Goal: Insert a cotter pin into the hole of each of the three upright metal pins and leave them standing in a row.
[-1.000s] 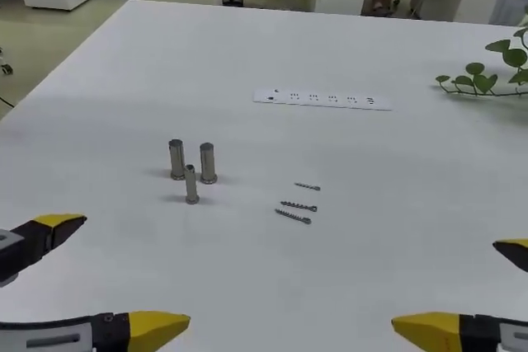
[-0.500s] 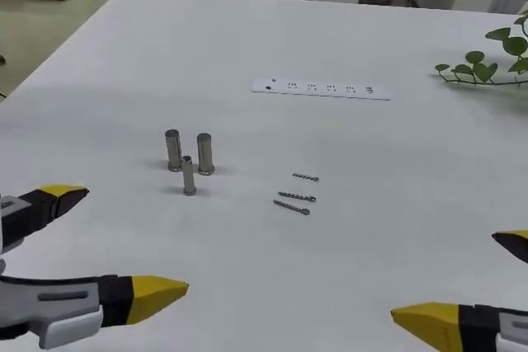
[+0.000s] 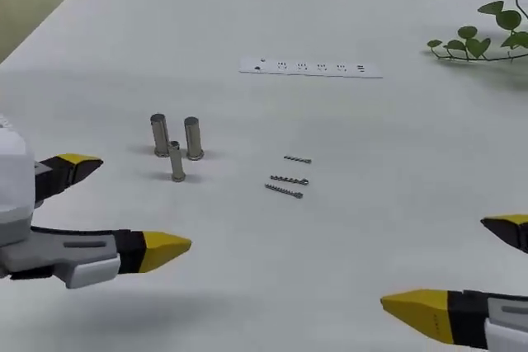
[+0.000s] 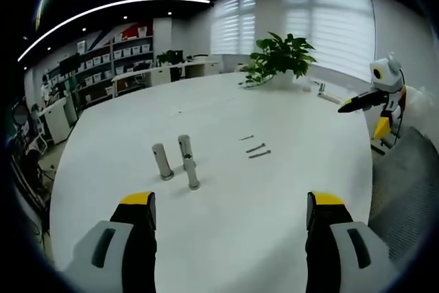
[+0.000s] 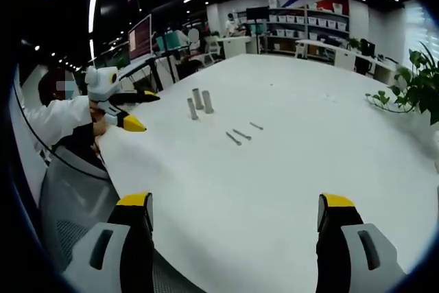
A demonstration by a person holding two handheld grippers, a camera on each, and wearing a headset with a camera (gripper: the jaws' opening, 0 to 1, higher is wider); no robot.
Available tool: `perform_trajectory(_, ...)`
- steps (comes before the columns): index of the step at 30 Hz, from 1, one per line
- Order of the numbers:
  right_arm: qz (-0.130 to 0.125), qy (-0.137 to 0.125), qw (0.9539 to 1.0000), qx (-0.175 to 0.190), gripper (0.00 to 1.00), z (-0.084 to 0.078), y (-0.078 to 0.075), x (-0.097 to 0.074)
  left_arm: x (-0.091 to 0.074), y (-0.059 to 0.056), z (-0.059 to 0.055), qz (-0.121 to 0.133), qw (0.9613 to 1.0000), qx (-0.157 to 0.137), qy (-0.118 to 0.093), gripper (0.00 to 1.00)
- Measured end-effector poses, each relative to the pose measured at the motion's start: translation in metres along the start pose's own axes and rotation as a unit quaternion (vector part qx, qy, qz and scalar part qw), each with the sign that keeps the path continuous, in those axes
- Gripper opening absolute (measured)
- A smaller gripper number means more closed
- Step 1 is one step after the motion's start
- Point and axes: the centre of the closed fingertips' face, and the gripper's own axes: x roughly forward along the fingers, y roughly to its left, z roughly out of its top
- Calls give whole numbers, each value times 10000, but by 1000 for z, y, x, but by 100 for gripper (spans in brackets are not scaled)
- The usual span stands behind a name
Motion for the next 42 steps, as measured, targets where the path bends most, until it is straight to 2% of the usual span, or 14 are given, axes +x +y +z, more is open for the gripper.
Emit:
perform_trajectory(3,-18,6,10000,-29,98,0,-1,0,9,9,4,17,10000,-20,-65,84)
perform_trajectory(5,-37,12,10000,-16,98,1,-2,0,13,11,6,-27,9999,-154,-73,76)
perform_trajectory(8,-71,39,10000,-11,98,0,-4,-1,24,20,8,-19,9995,-277,-134,74)
perform_trajectory(9,-82,48,10000,-8,98,0,-4,-1,27,22,9,-22,9995,-295,-142,72)
perform_trajectory(11,-112,57,9999,8,98,0,-5,-3,31,23,12,-59,9981,-564,-224,67)
perform_trajectory(14,-148,17,9999,48,97,0,-6,-6,38,26,18,-75,9978,-570,-334,62)
perform_trajectory(18,-180,-45,9998,87,97,1,-7,-8,51,29,18,-39,9982,-536,-267,57)
perform_trajectory(20,-200,-52,9997,107,96,-1,-9,-6,58,33,16,97,9980,-579,-235,50)
perform_trajectory(22,-230,-14,9996,175,96,-4,-10,-4,64,39,10,278,9995,-144,-39,43)
perform_trajectory(23,-245,4,9995,183,96,-6,-11,-4,67,40,5,352,9993,-86,105,40)
perform_trajectory(27,-207,18,9997,126,95,-8,-8,-3,77,41,5,384,9990,-206,45,38)
perform_trajectory(35,-109,57,9999,45,92,-11,-2,1,89,45,-3,358,9985,-382,152,32)
perform_trajectory(41,-6,71,10000,31,91,-11,2,4,92,52,-7,518,9976,-424,190,22)
perform_trajectory(42,20,69,10000,17,90,-11,3,5,93,53,-11,525,9973,-438,266,20)
